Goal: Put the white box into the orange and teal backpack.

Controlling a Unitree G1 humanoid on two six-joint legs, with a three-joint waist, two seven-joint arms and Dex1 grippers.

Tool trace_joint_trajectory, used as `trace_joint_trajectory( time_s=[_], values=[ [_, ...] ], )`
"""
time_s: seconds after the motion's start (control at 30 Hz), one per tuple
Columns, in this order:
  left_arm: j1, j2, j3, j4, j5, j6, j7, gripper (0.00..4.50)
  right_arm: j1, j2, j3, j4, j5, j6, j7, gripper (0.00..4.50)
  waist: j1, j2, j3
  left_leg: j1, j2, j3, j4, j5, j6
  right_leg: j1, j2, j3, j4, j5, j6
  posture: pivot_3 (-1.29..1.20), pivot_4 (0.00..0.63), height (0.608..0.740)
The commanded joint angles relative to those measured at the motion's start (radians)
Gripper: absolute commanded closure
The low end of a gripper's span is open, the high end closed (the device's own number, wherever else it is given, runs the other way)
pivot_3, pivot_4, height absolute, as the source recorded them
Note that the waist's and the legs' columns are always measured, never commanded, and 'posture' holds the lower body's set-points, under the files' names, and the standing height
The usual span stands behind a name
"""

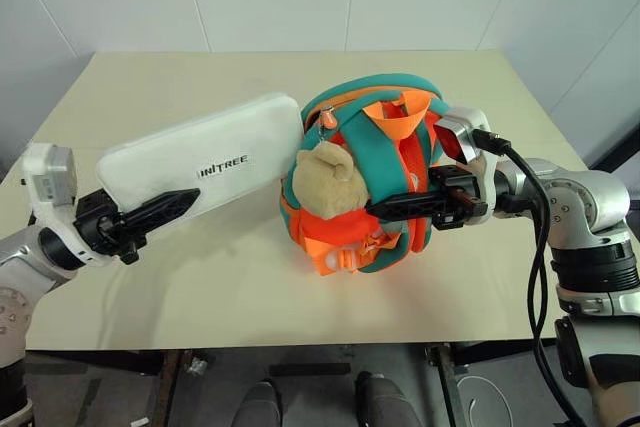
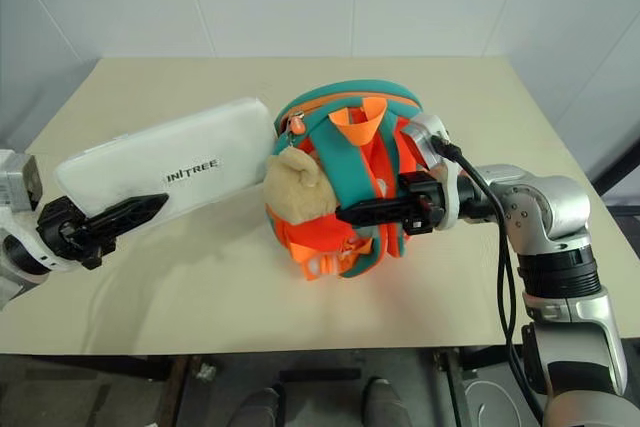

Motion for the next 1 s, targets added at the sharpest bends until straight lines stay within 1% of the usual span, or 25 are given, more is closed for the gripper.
trace_joint_trajectory(
  time_s=[0.03,0.1,0.13,0.2,0.23,0.3,0.37,0.43,0.5,0.57,0.6,0.7,0.77,0.83,0.87,0.9,1.0],
  values=[
    [-0.044,0.049,-0.06,0.004,0.103,-0.069,-0.045,3.16,-0.001,-0.014,-0.032,-0.024,0.028,0.0,0.0,4.48,0.001,0.0,0.0,0.0,0.0,0.0,0.0,0.0,0.0,0.0,0.0,0.0,0.0,0.0,0.0,0.0,0.15,0.74],
    [-0.107,0.092,-0.163,0.004,0.17,-0.046,-0.051,3.16,-0.004,-0.012,-0.028,-0.019,0.027,-0.003,0.002,4.48,0.005,0.0,0.0,0.0,0.0,0.0,0.0,0.0,0.0,0.0,0.0,0.0,0.0,0.0,0.0,0.0,0.15,0.74],
    [-0.168,0.099,-0.224,0.008,0.193,-0.003,-0.026,3.16,-0.006,-0.01,-0.026,-0.017,0.026,-0.005,0.002,4.48,0.009,0.0,0.0,0.0,0.0,0.0,0.0,0.0,0.0,0.0,0.0,0.0,0.0,0.0,0.0,0.0,0.15,0.74],
    [-0.26,0.092,-0.304,0.016,0.227,0.038,0.002,3.16,-0.01,-0.007,-0.02,-0.013,0.025,-0.006,0.005,4.48,0.008,0.0,0.0,0.0,0.0,0.0,0.001,0.0,0.0,0.001,0.0,0.0,-0.001,0.0,0.0,0.0,0.15,0.74],
    [-0.32,0.092,-0.374,0.021,0.265,0.047,-0.013,3.16,-0.007,-0.014,-0.008,-0.017,0.02,-0.006,0.017,4.48,0.009,0.0,0.0,0.0,0.0,0.0,0.001,0.0,0.0,0.002,0.0,0.0,-0.001,0.0,0.001,0.0,0.15,0.74],
    [-0.398,0.084,-0.46,0.04,0.327,0.035,-0.043,3.16,-0.003,-0.024,0.006,-0.022,0.016,-0.005,0.033,4.48,0.005,0.0,0.0,0.0,0.0,0.0,0.001,0.0,0.0,0.002,0.0,0.0,-0.001,0.001,0.002,0.0,0.15,0.74],
    [-0.494,0.035,-0.512,0.089,0.345,0.036,-0.062,3.16,-0.003,-0.023,0.009,-0.021,0.016,-0.005,0.038,4.48,0.003,0.0,0.0,0.0,0.0,0.0,0.001,0.0,0.0,0.002,0.0,0.0,0.0,0.003,0.007,0.0,0.15,0.74],
    [-0.611,-0.05,-0.582,0.159,0.371,0.053,-0.07,3.16,-0.002,-0.016,0.012,-0.024,0.016,-0.008,0.036,4.48,0.003,0.0,0.0,0.0,0.0,0.0,0.0,0.0,0.0,0.001,0.0,0.0,0.001,0.005,0.011,0.0,0.15,0.74],
    [-0.675,-0.113,-0.621,0.209,0.402,0.049,-0.076,3.16,-0.002,-0.009,0.015,-0.026,0.014,-0.011,0.031,4.48,0.002,0.0,0.0,0.0,0.0,0.0,0.0,0.0,0.0,0.001,0.001,0.0,0.001,0.006,0.012,0.0,0.15,0.74],
    [-0.71,-0.162,-0.673,0.232,0.419,0.042,-0.126,3.16,0.0,0.0,0.016,-0.031,0.015,-0.012,0.024,4.48,-0.001,0.0,0.0,-0.001,0.0,0.0,0.0,0.0,0.001,0.0,0.001,0.0,0.001,0.006,0.013,0.0,0.15,0.74],
    [-0.72,-0.181,-0.686,0.241,0.429,0.034,-0.141,3.16,0.001,0.002,0.015,-0.032,0.015,-0.013,0.022,4.48,0.0,0.0,0.0,-0.001,0.0,0.0,0.0,-0.001,0.001,0.0,0.001,0.0,0.001,0.005,0.014,0.0,0.15,0.74],
    [-0.742,-0.255,-0.688,0.295,0.475,-0.005,-0.109,3.16,0.003,0.011,0.016,-0.04,0.016,-0.015,0.014,4.48,0.003,0.0,0.0,-0.001,0.0,0.0,-0.001,-0.001,0.001,-0.001,0.001,0.0,0.003,0.002,0.015,0.0,0.15,0.74],
    [-0.731,-0.268,-0.696,0.301,0.51,-0.029,-0.112,3.16,0.006,0.017,0.015,-0.05,0.018,-0.015,0.006,4.48,0.004,0.0,0.0,-0.002,0.0,0.0,-0.001,-0.001,0.001,0.0,0.001,0.0,0.003,0.001,0.015,0.0,0.15,0.74],
    [-0.712,-0.259,-0.686,0.285,0.523,-0.024,-0.112,3.16,0.008,0.022,0.008,-0.057,0.024,-0.01,-0.005,4.48,0.003,0.0,0.0,-0.002,0.0,0.0,0.0,-0.001,0.0,-0.001,0.001,0.0,0.003,0.001,0.015,0.0,0.15,0.74],
    [-0.705,-0.254,-0.678,0.278,0.527,-0.023,-0.108,2.45,0.009,0.024,0.004,-0.059,0.029,-0.006,-0.01,4.48,0.002,0.0,0.0,-0.002,0.0,0.0,0.0,-0.001,0.0,-0.001,0.001,0.0,0.003,0.001,0.015,0.0,0.15,0.74],
    [-0.697,-0.243,-0.672,0.269,0.526,-0.013,-0.111,2.26,0.009,0.027,-0.001,-0.061,0.035,-0.002,-0.015,4.48,0.002,0.0,0.0,-0.002,0.0,0.0,0.0,-0.001,0.0,-0.001,0.001,0.0,0.003,0.001,0.016,0.0,0.15,0.74],
    [-0.672,-0.218,-0.62,0.237,0.522,-0.013,-0.086,1.34,0.009,0.031,-0.004,-0.064,0.042,0.001,-0.027,4.48,-0.002,0.0,0.0,-0.001,0.0,0.0,0.0,-0.001,0.0,-0.001,0.001,0.0,0.003,0.001,0.015,0.0,0.15,0.74]
  ],
)
